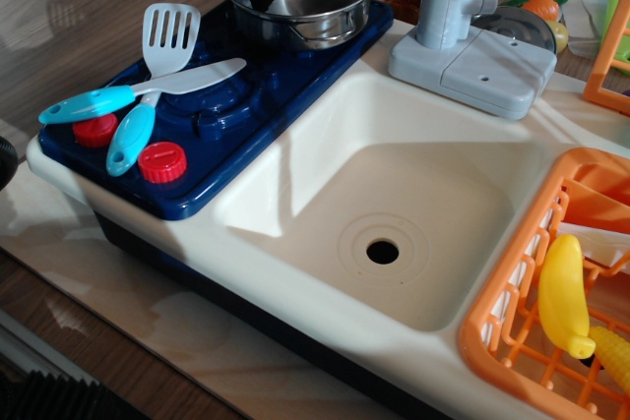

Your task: Put pan from stove to sink

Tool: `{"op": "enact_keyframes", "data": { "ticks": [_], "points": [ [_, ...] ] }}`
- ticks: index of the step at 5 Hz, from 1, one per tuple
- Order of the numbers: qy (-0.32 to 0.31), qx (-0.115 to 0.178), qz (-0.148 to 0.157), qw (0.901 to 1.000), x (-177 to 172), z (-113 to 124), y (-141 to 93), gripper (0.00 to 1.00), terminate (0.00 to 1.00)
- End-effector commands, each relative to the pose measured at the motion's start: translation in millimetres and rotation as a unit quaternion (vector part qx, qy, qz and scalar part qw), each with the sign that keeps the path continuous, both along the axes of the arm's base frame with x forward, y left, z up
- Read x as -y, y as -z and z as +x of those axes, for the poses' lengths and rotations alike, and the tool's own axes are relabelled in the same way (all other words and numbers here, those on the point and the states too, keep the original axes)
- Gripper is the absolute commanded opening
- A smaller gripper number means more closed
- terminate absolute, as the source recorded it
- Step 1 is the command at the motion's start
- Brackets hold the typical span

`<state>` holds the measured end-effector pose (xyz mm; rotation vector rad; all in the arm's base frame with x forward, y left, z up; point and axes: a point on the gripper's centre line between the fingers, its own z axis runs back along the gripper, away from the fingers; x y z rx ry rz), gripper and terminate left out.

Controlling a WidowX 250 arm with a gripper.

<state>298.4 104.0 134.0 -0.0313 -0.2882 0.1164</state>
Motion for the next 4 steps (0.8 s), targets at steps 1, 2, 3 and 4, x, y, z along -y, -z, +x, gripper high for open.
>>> {"op": "enact_keyframes", "data": {
  "ticks": [1, 2, 3, 4],
  "points": [
    [-0.005, 0.02, 0.003, 0.9998, 1.9, 0.6, 0.9, 0.0, 0.0],
    [-0.006, 0.018, 0.001, 0.9998, 3.6, 4.8, -0.7, 0.0, 0.0],
    [-0.002, 0.011, 0.011, 0.9999, 5.6, 10.9, -14.5, 0.0, 0.0],
    [-0.011, 0.012, 0.031, 0.9994, 7.5, 8.0, -37.3, 0.0, 0.0]
  ]
}}
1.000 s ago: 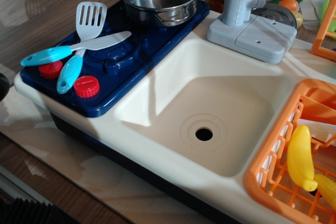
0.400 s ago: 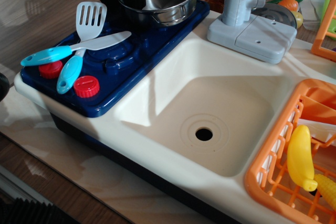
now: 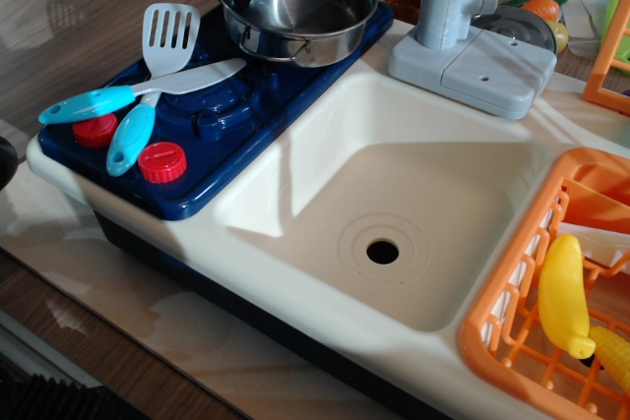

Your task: Put pan from stove to sink

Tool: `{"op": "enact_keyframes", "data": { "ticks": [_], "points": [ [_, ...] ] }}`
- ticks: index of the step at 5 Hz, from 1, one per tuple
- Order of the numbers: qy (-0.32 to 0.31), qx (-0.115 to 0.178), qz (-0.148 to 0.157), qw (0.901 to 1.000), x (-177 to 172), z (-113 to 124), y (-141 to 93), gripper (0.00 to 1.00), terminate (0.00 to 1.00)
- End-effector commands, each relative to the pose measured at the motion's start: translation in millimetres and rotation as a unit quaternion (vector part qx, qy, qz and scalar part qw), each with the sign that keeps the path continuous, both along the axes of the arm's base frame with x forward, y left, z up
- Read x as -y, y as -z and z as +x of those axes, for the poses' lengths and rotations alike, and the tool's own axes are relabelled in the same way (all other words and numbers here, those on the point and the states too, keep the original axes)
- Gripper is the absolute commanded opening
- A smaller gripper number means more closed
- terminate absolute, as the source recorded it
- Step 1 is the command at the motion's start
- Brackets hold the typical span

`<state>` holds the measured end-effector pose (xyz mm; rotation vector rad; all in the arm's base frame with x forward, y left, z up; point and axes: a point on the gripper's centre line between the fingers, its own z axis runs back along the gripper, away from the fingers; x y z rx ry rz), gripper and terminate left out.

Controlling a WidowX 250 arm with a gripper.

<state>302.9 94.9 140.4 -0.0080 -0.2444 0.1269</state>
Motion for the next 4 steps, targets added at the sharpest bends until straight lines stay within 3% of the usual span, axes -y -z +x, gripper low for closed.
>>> {"op": "enact_keyframes", "data": {
  "ticks": [1, 2, 4],
  "points": [
    [-0.017, 0.024, 0.027, 0.9992, -0.2, -3.2, -52.6, 0.0, 0.0],
    [-0.046, 0.015, 0.027, 0.9985, 17.5, -22.7, -64.6, 0.0, 0.0],
    [-0.102, 0.052, 0.017, 0.9932, 54.7, -77.9, -41.0, 0.0, 0.0]
  ]
}}
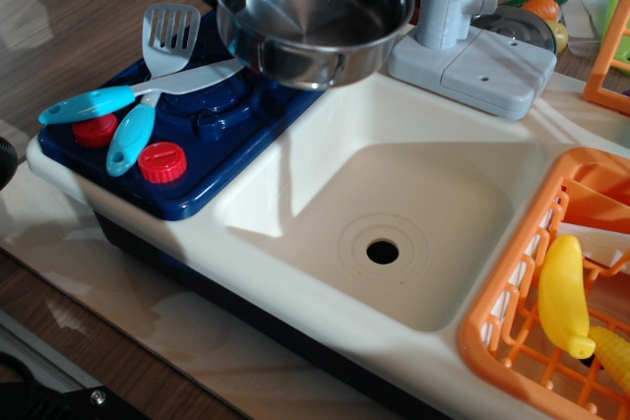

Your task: Put pan from stove to sink

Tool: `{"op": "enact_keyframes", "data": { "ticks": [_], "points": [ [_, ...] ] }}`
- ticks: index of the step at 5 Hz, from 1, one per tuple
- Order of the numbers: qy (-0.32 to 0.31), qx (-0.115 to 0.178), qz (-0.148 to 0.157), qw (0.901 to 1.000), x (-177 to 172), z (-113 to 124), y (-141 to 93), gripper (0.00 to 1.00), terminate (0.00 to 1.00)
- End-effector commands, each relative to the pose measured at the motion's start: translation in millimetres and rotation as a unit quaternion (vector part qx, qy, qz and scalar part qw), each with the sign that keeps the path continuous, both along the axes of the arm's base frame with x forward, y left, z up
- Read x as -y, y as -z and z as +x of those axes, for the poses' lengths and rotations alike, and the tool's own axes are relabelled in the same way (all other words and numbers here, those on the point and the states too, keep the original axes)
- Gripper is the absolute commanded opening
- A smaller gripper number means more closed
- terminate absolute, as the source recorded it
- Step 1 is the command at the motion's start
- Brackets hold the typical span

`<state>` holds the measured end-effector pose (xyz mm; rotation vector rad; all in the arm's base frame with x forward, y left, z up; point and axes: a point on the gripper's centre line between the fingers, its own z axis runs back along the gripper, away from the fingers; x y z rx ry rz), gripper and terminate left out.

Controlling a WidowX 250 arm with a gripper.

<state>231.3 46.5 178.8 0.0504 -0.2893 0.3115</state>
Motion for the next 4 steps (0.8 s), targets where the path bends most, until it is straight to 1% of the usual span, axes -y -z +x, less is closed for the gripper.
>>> {"op": "enact_keyframes", "data": {
  "ticks": [1, 2, 3, 4],
  "points": [
    [-0.013, 0.05, -0.003, 0.9987, 23.5, -10.7, 10.7, 0.0, 0.0],
    [-0.006, 0.069, -0.013, 0.9975, 33.7, -9.4, 25.3, 1.0, 0.0],
    [-0.005, 0.086, -0.038, 0.9956, 42.4, -6.4, 36.7, 1.0, 0.0],
    [-0.005, 0.086, -0.038, 0.9956, 42.4, -6.4, 36.7, 1.0, 0.0]
  ]
}}
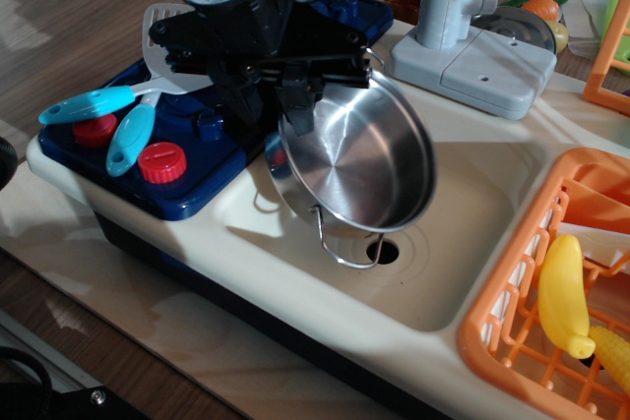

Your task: Put pan from stove to sink

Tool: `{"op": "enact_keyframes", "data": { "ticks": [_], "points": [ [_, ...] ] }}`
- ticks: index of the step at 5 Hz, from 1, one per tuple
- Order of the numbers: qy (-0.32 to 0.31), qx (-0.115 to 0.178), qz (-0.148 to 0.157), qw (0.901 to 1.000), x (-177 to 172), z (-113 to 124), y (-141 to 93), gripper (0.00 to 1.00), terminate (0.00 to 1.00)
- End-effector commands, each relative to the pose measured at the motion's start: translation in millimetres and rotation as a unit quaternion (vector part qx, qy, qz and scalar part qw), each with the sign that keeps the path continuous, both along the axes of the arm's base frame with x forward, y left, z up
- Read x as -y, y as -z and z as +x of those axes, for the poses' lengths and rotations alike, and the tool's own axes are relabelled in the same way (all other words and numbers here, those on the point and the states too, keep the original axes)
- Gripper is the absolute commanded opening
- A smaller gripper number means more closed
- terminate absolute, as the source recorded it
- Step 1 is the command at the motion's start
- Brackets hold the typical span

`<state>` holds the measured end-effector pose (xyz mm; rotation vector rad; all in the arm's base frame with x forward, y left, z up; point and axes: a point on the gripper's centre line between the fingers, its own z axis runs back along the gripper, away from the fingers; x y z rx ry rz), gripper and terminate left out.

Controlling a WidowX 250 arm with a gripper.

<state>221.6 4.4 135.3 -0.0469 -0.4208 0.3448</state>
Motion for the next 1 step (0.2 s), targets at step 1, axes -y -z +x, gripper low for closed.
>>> {"op": "enact_keyframes", "data": {
  "ticks": [1],
  "points": [
    [0.004, 0.013, 0.002, 0.9999, 0.3, 3.2, -6.8, 1.0, 1.0]
  ]
}}
